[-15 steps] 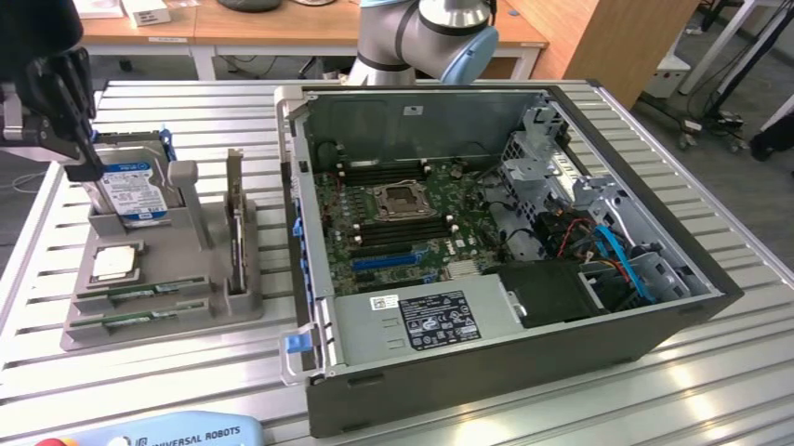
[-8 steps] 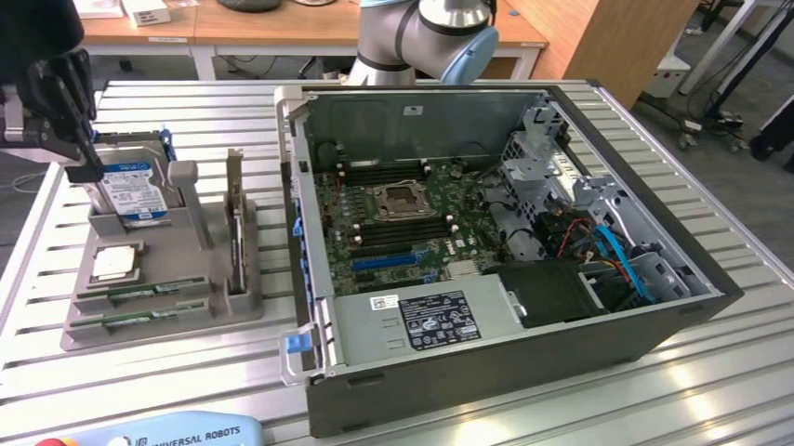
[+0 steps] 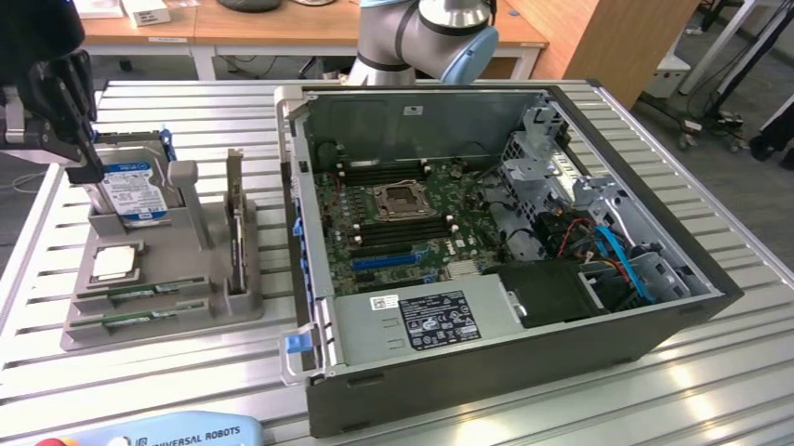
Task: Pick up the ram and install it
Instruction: 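Pick up the ram and move it above insertion slot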
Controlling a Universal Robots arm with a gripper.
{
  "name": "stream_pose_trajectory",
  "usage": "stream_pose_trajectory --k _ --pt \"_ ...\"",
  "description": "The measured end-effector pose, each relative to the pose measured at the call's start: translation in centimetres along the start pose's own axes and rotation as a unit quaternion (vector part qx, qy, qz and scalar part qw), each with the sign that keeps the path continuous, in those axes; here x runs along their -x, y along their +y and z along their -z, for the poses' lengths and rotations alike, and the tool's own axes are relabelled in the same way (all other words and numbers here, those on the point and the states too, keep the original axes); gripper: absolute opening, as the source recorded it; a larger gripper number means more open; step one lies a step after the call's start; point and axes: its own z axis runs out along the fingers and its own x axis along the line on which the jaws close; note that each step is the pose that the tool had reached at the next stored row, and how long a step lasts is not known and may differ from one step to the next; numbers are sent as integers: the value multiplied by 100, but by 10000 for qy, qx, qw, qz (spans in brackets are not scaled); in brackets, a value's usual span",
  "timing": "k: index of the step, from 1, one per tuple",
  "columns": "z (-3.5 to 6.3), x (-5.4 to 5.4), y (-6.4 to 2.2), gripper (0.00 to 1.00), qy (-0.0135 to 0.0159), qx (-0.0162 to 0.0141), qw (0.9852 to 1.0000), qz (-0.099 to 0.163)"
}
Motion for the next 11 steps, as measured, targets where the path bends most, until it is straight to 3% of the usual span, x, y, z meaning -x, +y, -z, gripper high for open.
stream_pose_trajectory --k 11 --pt "-20 0 -1 10 1 1 10000 0"
